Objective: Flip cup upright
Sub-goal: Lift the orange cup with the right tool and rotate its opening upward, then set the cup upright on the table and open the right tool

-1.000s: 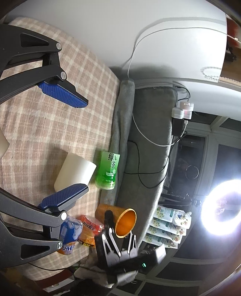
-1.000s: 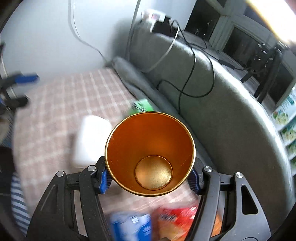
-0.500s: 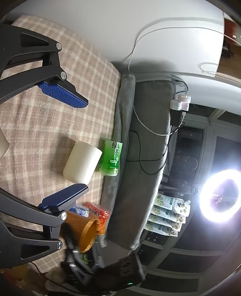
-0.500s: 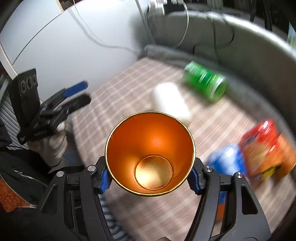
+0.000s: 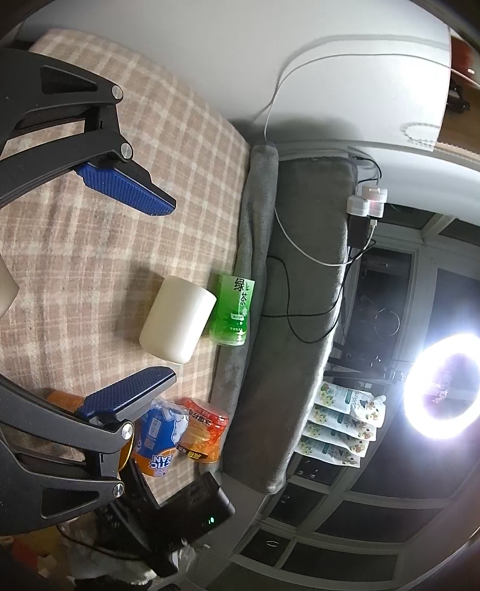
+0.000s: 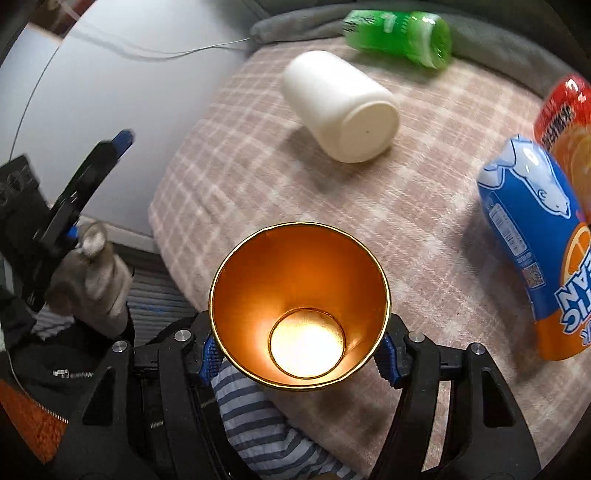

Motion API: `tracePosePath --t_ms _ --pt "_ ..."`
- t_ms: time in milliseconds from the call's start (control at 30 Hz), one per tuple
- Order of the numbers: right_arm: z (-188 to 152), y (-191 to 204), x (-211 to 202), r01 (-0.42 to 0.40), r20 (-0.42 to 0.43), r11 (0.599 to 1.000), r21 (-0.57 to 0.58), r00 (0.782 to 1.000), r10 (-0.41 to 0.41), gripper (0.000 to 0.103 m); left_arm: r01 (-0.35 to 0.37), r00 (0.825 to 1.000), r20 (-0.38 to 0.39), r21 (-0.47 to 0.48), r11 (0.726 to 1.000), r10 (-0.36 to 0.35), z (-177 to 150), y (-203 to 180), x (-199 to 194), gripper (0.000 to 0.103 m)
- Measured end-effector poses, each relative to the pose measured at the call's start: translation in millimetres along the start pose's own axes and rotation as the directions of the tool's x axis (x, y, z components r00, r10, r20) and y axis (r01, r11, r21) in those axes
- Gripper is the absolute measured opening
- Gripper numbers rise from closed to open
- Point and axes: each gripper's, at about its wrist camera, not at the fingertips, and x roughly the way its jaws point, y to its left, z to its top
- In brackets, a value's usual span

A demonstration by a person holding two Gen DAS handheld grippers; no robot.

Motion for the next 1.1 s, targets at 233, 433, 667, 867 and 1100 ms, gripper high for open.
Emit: tracePosePath --t_ms 233,433,667,867,1100 --pt "4 -1 -1 0.074 0.033 0.997 0.009 0.997 -0.074 0.085 0.013 0.999 -0.036 -0.015 1.0 -0.013 -2 1 6 0.084" --pt "-10 14 -23 0.144 0.126 0.989 -0.039 0.982 -0.138 0.086 0.074 0.989 -0.121 -0.05 0.996 -0.08 -10 -3 20 0.084" --pt "-51 31 -58 0.341 0.336 0.94 -0.005 0.886 -0.319 0.086 0.26 0.895 -0.319 -0.2 0.945 -0.313 -21 -13 58 0.084" --pt "-88 33 -77 0.445 0.442 0.891 0.084 0.785 -0.434 0.086 0.305 0.837 -0.384 -0.265 0.915 -0.39 -18 -21 79 0.083" --pt "-113 31 -95 0.492 0.492 0.853 0.175 0.707 -0.509 0.087 0.298 0.815 -0.435 -0.25 0.921 -0.382 -13 -32 92 0.083"
